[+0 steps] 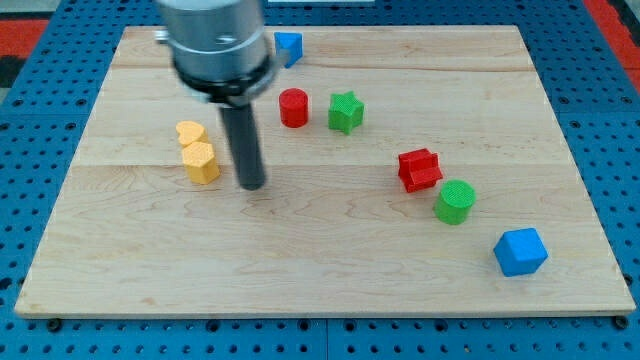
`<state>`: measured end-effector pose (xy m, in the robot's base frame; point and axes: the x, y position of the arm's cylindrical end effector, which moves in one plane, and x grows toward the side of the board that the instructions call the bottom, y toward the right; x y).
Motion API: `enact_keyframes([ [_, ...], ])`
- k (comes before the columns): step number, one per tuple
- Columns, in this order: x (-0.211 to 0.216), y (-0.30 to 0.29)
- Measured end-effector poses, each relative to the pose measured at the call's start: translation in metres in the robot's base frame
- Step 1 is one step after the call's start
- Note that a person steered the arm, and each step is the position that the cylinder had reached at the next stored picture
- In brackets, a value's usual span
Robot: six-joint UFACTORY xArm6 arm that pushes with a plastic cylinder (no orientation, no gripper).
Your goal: Move the red star to the right of the green star
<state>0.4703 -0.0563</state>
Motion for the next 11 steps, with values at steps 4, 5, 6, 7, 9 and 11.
enact_keyframes([
  [4, 0.031, 0.191],
  [5, 0.030, 0.203],
  [6, 0.027, 0.196],
  [7, 0.012, 0.197],
  [9, -0.022, 0.175],
  [11, -0.058, 0.182],
])
